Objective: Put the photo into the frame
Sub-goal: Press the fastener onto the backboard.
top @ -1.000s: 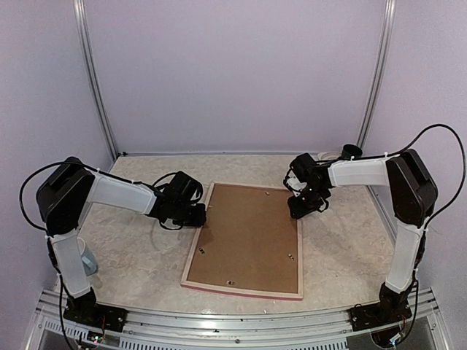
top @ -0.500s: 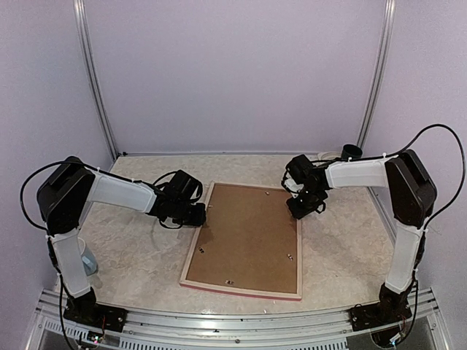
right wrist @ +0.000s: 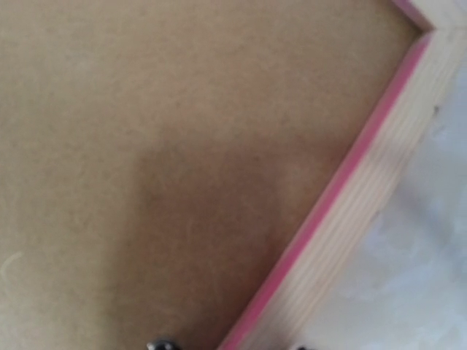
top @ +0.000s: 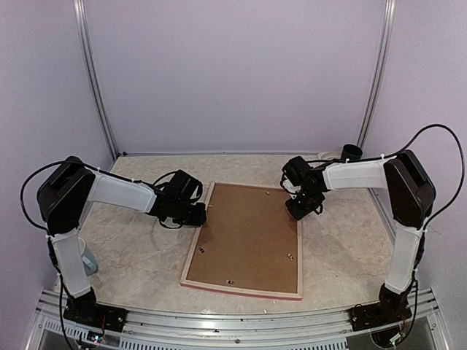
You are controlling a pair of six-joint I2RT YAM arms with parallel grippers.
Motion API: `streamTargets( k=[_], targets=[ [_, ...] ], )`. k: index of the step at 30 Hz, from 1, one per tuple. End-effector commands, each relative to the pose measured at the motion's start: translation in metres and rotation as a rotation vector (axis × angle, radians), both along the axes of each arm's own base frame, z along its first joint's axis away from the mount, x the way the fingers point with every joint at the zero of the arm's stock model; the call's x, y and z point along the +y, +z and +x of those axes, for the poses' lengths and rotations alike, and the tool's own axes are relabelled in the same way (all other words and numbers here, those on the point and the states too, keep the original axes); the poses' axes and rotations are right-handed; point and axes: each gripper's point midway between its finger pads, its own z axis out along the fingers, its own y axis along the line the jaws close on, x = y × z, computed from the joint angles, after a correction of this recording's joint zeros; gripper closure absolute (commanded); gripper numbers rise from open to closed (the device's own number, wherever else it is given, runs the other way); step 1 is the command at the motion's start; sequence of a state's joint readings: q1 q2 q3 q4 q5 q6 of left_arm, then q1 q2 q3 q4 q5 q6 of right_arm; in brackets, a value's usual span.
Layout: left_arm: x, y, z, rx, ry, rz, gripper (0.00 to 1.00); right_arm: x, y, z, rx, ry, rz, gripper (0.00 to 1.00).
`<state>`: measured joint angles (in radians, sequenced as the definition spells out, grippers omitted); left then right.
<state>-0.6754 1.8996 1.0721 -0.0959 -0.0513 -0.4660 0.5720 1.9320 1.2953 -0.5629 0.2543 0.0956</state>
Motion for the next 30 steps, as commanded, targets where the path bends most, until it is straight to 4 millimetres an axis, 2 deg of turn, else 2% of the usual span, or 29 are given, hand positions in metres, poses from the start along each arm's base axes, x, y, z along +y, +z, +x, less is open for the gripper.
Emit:
streamTargets(
  k=[1, 4, 9, 17, 22, 25, 30],
  targets=[
    [0.004, -0.009, -0.009, 0.043, -0.018, -0.001, 0.83, -0.004, 0.014, 0.003, -0.033, -0.017, 0.026, 0.57],
    [-0.001, -0.002, -0.007, 0.032, -0.007, -0.035, 0.78, 0.014, 0.023, -0.001, -0.026, 0.013, 0.141, 0.51],
    [-0.004, 0.016, -0.003, -0.004, 0.017, -0.064, 0.70, 0.027, 0.035, -0.011, -0.018, 0.019, 0.252, 0.44],
    [0.005, 0.051, -0.004, -0.073, 0.061, -0.099, 0.60, 0.026, 0.046, -0.037, -0.022, -0.002, 0.366, 0.34],
    [0.015, 0.061, -0.025, -0.073, 0.079, -0.123, 0.55, 0.017, 0.049, -0.056, -0.029, -0.040, 0.409, 0.30],
    [0.017, 0.055, -0.045, -0.053, 0.078, -0.121, 0.52, 0.013, 0.048, -0.066, -0.027, -0.070, 0.450, 0.28],
    [0.013, 0.041, -0.081, -0.016, 0.063, -0.108, 0.46, 0.012, 0.036, -0.084, 0.008, -0.116, 0.525, 0.28]
  ],
)
